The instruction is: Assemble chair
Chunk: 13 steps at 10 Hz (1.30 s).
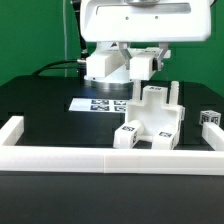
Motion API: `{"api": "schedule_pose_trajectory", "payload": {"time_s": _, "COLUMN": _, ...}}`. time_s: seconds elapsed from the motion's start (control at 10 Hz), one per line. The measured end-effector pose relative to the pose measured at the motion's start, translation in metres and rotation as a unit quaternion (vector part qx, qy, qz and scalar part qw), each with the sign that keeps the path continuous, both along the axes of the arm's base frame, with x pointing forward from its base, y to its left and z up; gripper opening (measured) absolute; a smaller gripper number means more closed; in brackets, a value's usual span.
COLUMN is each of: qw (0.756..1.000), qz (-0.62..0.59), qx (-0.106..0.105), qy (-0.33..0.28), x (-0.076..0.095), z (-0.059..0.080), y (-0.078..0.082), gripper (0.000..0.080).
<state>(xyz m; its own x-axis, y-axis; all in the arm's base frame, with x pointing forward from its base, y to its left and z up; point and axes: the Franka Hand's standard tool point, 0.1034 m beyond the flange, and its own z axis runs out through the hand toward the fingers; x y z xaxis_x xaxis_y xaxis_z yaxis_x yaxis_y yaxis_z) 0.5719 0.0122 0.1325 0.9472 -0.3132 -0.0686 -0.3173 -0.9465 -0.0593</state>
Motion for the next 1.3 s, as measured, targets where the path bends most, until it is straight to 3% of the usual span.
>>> {"api": "schedule_pose_trajectory", "payload": {"time_s": 0.4, "qw": 1.000, "qz": -0.004, "qx": -0.001, "qy": 0.001, "x": 0.000, "z": -0.001, "y": 0.000, "gripper": 0.0289}}
{"api": "schedule_pose_trajectory", "payload": {"time_s": 0.6, "qw": 1.000, "qz": -0.016, "qx": -0.008, "qy": -0.005, "x": 0.003, "z": 0.000, "y": 0.018, "gripper": 0.0289}}
{"api": "schedule_pose_trajectory", "payload": {"time_s": 1.0, "qw": 0.998, "qz": -0.066, "qx": -0.010, "qy": 0.000, "x": 0.003, "z": -0.003, "y": 0.018, "gripper": 0.0289}}
{"api": "schedule_pose_trajectory", "payload": {"time_s": 1.3, "qw": 0.997, "qz": -0.075, "qx": -0.011, "qy": 0.001, "x": 0.002, "z": -0.003, "y": 0.030, "gripper": 0.0289}}
